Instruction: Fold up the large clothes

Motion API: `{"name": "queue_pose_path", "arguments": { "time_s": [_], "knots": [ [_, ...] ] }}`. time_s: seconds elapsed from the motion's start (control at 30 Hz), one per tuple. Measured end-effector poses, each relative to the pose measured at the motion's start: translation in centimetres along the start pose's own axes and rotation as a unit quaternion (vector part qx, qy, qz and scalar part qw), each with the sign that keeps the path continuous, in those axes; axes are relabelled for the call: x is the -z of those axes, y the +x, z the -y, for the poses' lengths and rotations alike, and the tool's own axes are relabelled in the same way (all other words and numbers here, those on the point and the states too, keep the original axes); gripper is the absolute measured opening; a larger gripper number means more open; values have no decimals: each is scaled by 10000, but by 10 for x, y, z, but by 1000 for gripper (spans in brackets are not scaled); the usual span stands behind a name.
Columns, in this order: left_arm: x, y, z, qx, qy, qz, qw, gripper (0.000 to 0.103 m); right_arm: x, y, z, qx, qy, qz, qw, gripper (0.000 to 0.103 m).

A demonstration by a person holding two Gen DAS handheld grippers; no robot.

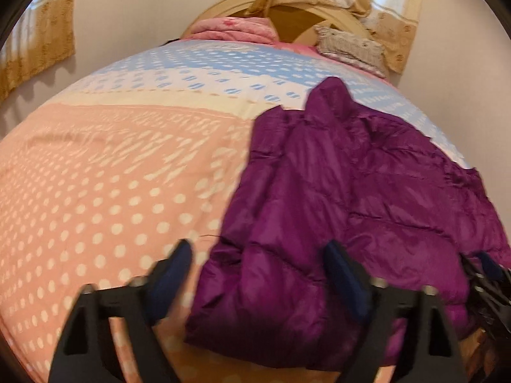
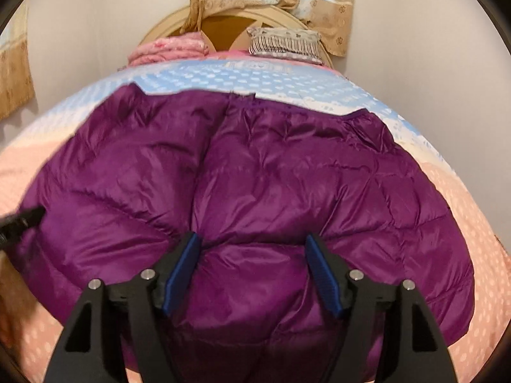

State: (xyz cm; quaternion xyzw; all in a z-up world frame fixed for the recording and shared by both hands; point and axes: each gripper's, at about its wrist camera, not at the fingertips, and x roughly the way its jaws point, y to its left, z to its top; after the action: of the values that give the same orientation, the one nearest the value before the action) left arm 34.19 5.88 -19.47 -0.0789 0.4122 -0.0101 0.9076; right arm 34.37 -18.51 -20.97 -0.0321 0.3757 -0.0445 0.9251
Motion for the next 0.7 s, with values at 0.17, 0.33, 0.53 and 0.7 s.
{"name": "queue_pose_path", "arguments": {
  "time_s": [0.17,0.33,0.53,0.7],
  "knots": [
    [1,3,0,299,21,-39,9995,44,3,4,-1,79,-74,-149,9998,75],
    [0,-4,-1,455,125,60,9989,16,0,-6,4,-136,-14,-166,9998,73],
    [2,-17,-4,565,107,130,9983,9,16,-16,5,-98,49,-257,9996,74],
    [4,-36,-12,692,17,221,9974,7,26,-17,-9,130,-70,-217,9997,75]
  ]
}}
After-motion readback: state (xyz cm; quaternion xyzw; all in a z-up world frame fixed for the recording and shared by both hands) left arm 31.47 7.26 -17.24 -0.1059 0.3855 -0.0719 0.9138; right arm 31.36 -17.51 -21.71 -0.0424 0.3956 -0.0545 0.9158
